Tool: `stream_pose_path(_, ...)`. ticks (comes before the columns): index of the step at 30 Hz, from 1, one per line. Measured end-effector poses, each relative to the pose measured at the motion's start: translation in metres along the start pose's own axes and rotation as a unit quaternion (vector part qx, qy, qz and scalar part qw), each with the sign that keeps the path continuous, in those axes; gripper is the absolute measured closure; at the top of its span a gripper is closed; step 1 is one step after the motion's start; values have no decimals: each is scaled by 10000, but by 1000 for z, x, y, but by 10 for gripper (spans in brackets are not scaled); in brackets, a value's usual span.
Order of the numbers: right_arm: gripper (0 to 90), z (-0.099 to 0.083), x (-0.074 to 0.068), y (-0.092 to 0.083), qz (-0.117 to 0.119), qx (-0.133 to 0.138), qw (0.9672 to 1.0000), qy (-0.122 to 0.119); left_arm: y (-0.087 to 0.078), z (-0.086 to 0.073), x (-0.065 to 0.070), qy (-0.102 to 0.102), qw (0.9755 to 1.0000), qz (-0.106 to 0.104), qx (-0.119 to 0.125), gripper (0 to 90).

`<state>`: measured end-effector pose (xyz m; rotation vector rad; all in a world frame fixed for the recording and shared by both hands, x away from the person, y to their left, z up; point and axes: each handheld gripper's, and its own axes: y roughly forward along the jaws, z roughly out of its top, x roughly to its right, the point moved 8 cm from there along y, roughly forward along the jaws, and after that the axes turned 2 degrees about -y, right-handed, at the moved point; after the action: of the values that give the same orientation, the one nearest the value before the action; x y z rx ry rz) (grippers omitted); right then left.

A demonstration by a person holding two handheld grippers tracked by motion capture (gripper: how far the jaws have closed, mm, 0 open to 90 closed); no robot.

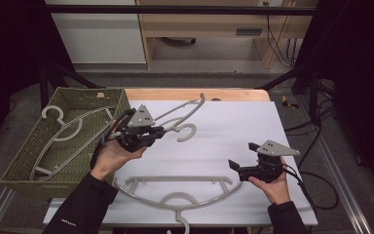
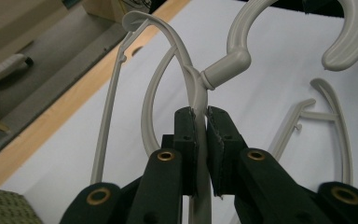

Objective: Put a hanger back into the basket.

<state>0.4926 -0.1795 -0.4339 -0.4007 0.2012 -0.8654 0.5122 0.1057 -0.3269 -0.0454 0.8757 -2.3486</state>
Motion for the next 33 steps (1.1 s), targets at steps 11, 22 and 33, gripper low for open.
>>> stream_pose_path(11, 42, 3, 2, -4, -39, 72, 10000, 22, -45, 4, -28, -97, 9993, 311, 189, 828)
stream_pose_path(22, 35, 4, 4, -6, -70, 124, 9999, 36, -85, -16, -61, -403, 9967, 587, 399, 827)
stream_pose_path(33, 19, 5, 7, -8, -174, 158, 9997, 70, -113, -54, -91, -707, 9925, 905, 424, 827)
